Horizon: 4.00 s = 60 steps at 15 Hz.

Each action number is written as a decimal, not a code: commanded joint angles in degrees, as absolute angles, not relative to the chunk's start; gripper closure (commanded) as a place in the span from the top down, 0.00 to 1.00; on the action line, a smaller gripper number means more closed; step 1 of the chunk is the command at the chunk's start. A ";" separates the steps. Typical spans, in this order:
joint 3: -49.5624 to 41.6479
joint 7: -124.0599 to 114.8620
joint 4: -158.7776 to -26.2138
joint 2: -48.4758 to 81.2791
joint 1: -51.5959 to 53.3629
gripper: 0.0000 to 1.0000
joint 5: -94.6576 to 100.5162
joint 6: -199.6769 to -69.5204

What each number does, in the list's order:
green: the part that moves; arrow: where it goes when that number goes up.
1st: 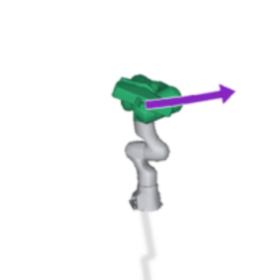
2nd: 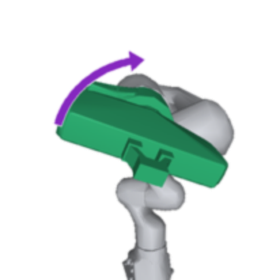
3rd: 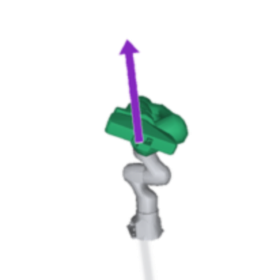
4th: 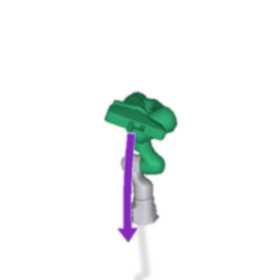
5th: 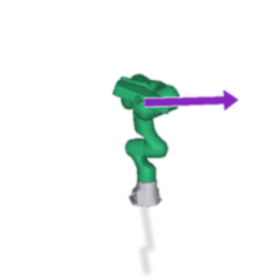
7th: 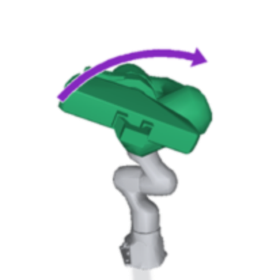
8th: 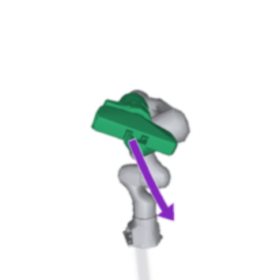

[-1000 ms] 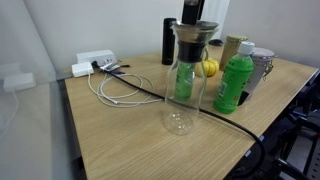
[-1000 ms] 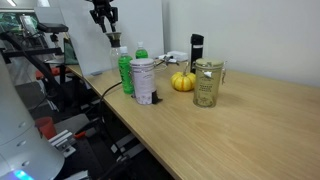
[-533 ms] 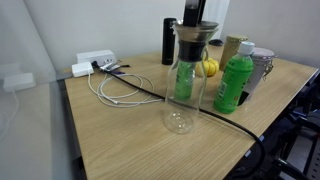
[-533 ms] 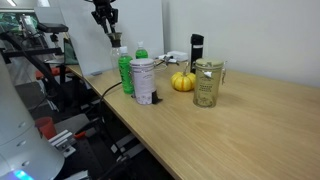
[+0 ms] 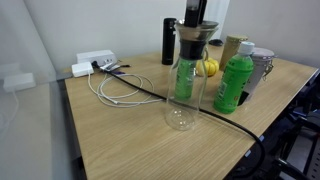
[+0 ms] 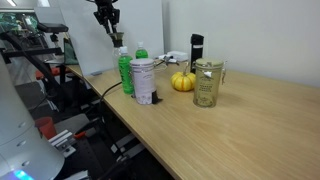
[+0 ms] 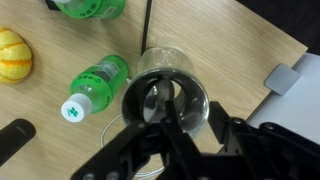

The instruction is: Remove the silver ring from the filter

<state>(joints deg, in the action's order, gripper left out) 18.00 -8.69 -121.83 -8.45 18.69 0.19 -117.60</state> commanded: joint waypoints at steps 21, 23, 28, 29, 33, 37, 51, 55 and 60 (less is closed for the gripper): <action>18.25 -11.51 -123.13 -9.37 17.33 0.43 1.56 -118.75; 18.27 -11.78 -123.61 -9.40 17.38 0.42 1.32 -118.72; 18.28 -12.39 -125.11 -9.48 17.51 0.39 0.63 -118.87; 18.29 -12.40 -125.17 -9.48 17.55 0.38 0.54 -118.85; 18.39 -11.95 -125.25 -9.17 17.75 0.39 -0.27 -119.01; 18.41 -12.01 -125.36 -9.22 17.67 0.00 -0.34 -118.96; 17.76 -11.66 -124.59 -10.73 17.17 0.01 -0.05 -119.67; 17.52 -11.37 -124.15 -11.75 17.05 0.01 -0.08 -120.10; 17.81 -12.43 -123.35 -13.15 16.42 0.01 2.54 -120.16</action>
